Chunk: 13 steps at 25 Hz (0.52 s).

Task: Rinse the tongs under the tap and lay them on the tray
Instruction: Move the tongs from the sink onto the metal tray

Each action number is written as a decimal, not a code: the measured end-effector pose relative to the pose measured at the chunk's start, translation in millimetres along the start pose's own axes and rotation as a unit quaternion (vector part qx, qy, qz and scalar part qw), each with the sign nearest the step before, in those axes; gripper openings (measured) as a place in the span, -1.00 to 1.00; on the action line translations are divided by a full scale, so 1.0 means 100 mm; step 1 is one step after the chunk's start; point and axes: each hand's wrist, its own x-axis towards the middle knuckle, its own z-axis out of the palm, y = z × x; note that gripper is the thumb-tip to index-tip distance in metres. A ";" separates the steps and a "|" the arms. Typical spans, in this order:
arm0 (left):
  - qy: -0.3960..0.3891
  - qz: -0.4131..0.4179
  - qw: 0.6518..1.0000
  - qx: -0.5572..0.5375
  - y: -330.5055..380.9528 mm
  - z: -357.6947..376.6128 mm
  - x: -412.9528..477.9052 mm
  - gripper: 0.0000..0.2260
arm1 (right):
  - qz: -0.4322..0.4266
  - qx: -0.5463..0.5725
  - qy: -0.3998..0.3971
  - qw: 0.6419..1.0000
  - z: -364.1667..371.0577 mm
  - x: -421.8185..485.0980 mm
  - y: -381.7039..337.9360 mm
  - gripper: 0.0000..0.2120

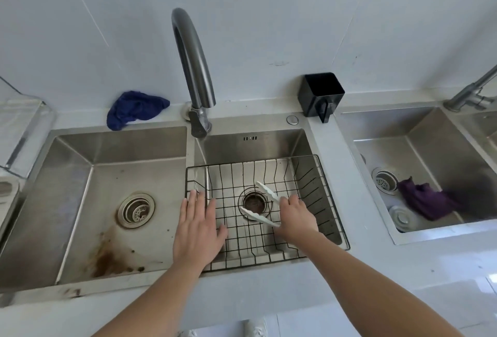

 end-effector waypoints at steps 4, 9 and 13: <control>0.012 0.004 1.000 0.009 -0.01 0.03 0.01 -0.38 | -0.026 0.006 0.035 0.999 -0.10 -0.05 0.09 -0.34; 0.005 0.012 1.000 0.015 -0.02 0.03 -0.01 -0.38 | -0.036 0.018 0.059 0.997 -0.22 -0.15 0.10 -0.27; 0.002 -0.017 0.999 -0.033 -0.01 -0.08 -0.02 -0.35 | -0.044 0.024 0.079 0.996 -0.35 -0.24 0.08 -0.29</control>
